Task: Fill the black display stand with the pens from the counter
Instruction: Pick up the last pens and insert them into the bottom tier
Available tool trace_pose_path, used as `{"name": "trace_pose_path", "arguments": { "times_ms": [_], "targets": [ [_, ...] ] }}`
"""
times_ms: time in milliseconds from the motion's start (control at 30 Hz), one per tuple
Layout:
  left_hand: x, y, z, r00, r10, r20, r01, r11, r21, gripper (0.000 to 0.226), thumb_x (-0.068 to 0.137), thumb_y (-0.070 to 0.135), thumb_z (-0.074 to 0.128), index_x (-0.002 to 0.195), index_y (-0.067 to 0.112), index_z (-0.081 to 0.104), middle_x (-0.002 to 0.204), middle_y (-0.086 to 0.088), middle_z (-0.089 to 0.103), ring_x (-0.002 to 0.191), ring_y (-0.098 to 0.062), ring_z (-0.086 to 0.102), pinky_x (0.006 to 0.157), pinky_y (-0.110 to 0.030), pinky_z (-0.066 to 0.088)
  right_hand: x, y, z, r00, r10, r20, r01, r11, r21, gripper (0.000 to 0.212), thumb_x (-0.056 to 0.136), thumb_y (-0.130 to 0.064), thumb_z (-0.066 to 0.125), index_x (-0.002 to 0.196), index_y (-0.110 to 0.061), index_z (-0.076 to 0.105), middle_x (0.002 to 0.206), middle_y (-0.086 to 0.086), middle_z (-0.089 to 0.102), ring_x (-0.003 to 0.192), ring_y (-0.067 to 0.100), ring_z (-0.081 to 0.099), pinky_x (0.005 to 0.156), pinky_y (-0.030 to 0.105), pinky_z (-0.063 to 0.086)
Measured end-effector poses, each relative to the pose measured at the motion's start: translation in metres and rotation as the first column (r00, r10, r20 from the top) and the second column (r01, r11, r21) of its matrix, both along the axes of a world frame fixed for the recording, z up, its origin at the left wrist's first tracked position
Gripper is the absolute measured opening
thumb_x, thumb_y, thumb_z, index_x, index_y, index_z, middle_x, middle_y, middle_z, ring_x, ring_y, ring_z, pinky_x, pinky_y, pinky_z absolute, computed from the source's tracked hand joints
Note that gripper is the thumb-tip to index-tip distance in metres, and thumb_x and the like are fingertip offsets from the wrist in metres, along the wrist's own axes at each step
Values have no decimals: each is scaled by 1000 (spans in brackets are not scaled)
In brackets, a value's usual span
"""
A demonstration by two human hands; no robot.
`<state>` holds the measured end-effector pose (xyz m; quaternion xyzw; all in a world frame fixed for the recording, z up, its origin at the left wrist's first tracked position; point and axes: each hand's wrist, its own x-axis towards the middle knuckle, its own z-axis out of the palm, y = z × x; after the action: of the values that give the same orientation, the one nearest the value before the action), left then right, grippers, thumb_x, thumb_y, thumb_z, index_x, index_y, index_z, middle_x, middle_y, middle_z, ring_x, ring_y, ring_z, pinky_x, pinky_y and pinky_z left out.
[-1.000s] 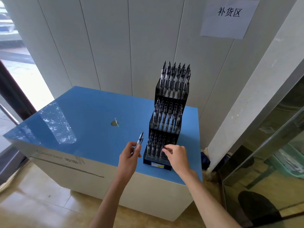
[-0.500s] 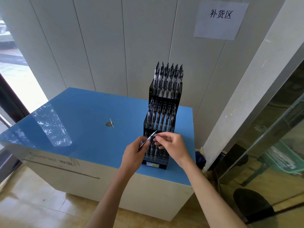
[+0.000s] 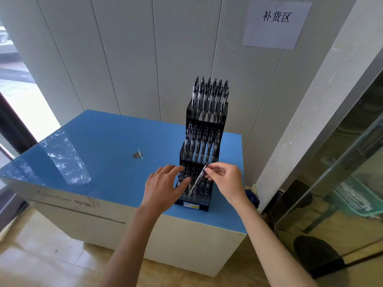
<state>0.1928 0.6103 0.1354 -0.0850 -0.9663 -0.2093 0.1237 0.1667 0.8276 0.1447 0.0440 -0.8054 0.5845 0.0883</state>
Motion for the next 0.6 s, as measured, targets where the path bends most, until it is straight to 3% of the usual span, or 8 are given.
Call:
{"name": "trace_pose_path", "arguments": {
  "times_ms": [133, 300, 400, 500, 600],
  "targets": [
    [-3, -13, 10, 999, 45, -30, -48, 995, -88, 69, 93, 72, 33, 146, 32, 52, 148, 4, 54, 136, -22, 48, 108, -45, 40, -2, 5, -7, 991, -25, -135, 59, 966, 251, 10, 89, -15, 76, 95, -9, 79, 79, -3, 76, 72, 6, 71, 76, 21, 58],
    [-1, -19, 20, 997, 76, -6, -76, 993, -87, 75, 89, 75, 27, 148, 34, 49, 151, 5, 52, 139, -21, 45, 111, -44, 36, -1, 4, -18, 982, -32, -184, 95, 934, 344, 13, 89, -15, 76, 99, -9, 79, 83, -1, 77, 72, 3, 68, 73, 3, 48],
    [0, -19, 24, 996, 85, 6, -84, 993, -83, 76, 89, 76, 26, 148, 35, 49, 151, 6, 51, 139, -20, 45, 111, -43, 36, 0, 3, -23, 981, -18, -195, 91, 925, 370, 14, 89, -15, 75, 101, -8, 79, 85, 0, 78, 74, 4, 68, 75, 4, 49],
    [2, -18, 26, 996, 87, 14, -85, 993, -81, 80, 87, 78, 22, 148, 34, 49, 150, 6, 52, 138, -19, 46, 110, -43, 37, 0, 2, -28, 983, 8, -181, 64, 920, 387, 15, 89, -14, 75, 102, -8, 79, 87, 1, 78, 76, 6, 69, 78, 13, 55],
    [2, -16, 28, 996, 91, 23, -90, 993, -74, 79, 87, 78, 22, 147, 34, 51, 148, 6, 54, 137, -19, 47, 109, -43, 38, -1, 2, -35, 988, 14, -155, 51, 911, 409, 14, 89, -14, 75, 102, -9, 79, 88, 1, 78, 76, 4, 67, 76, 4, 49]
  ]
}}
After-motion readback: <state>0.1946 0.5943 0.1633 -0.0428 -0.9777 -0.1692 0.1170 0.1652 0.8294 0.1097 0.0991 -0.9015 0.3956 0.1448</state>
